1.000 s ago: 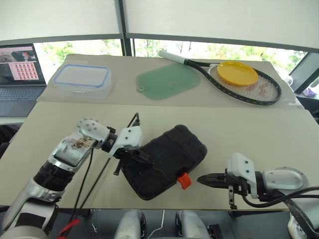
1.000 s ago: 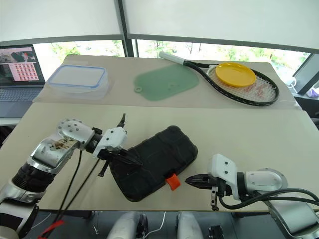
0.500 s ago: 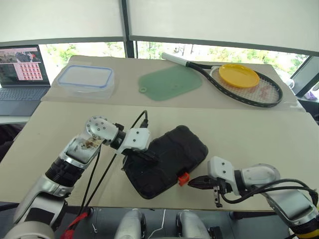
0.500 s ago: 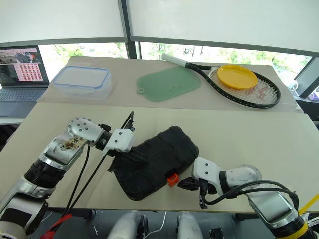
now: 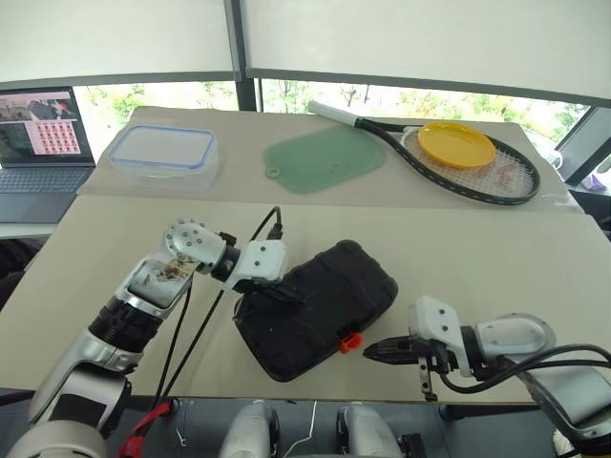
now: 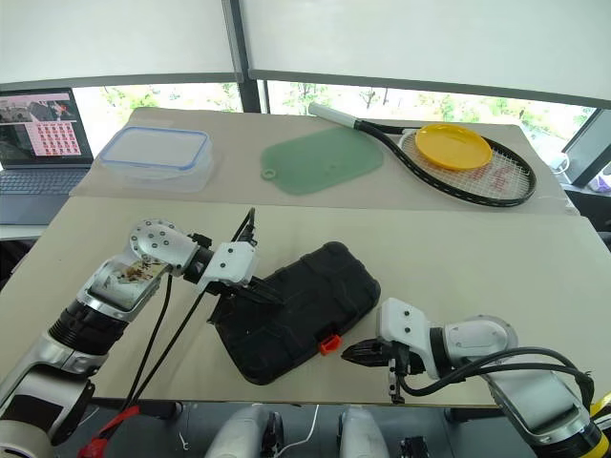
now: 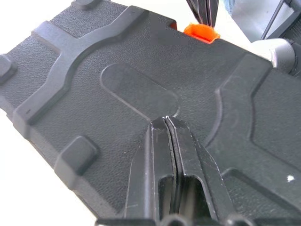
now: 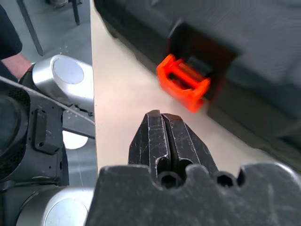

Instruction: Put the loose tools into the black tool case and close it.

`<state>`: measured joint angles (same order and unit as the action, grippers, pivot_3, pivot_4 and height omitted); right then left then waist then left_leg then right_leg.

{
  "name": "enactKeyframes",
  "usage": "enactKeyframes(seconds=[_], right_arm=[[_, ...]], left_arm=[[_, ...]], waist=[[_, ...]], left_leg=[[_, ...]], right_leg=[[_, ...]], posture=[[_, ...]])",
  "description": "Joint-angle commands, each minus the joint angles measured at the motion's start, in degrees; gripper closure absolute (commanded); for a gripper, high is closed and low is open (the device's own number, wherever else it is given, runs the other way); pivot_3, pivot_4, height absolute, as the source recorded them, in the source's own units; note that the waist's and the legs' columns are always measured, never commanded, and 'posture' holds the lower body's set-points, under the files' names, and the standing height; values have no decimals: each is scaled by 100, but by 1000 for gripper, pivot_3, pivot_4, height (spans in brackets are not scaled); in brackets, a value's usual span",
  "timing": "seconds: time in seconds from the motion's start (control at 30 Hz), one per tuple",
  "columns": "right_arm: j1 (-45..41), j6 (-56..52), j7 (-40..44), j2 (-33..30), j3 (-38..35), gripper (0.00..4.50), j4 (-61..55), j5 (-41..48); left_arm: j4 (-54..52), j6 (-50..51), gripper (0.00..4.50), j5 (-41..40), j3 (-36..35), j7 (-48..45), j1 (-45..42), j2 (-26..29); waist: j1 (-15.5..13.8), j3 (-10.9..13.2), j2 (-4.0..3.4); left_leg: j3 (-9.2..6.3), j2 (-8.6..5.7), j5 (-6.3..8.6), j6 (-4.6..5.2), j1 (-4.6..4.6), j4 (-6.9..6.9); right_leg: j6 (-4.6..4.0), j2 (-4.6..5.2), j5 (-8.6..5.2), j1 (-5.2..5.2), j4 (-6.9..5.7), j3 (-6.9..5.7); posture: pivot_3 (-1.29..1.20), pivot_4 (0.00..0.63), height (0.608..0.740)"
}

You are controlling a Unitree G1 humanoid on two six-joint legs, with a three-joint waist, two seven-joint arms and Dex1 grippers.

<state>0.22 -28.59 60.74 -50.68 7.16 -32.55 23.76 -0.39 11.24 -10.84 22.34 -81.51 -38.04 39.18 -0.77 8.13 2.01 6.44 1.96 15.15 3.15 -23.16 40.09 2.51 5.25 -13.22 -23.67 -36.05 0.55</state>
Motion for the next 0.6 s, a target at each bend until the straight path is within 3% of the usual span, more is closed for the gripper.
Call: enactKeyframes(seconds=[0.03, 0.3, 0.6], right_arm=[[-93, 52, -197, 201, 221, 4500, -13, -170], [-289, 182, -508, 677, 685, 4500, 393, -632], [-392, 75, -891, 1277, 291, 4500, 299, -350]], left_arm=[[205, -3, 4433, 316, 185, 65, 39, -63], [267, -55, 4433, 364, 200, 57, -2, -157], [314, -102, 4433, 436, 212, 69, -18, -271]], waist=[[-5, 0, 1], [-8, 0, 0], [36, 0, 0]], left_leg=[[0, -1, 0, 0, -1, 0], [0, -2, 0, 0, -4, 3], [1, -1, -1, -2, -4, 1]], right_leg=[[0, 1, 0, -1, 1, 0], [1, 2, 0, -2, 0, -1], [-2, -6, 0, -9, -5, 1]], posture=[[0, 150, 738], [0, 150, 738], [0, 150, 738]])
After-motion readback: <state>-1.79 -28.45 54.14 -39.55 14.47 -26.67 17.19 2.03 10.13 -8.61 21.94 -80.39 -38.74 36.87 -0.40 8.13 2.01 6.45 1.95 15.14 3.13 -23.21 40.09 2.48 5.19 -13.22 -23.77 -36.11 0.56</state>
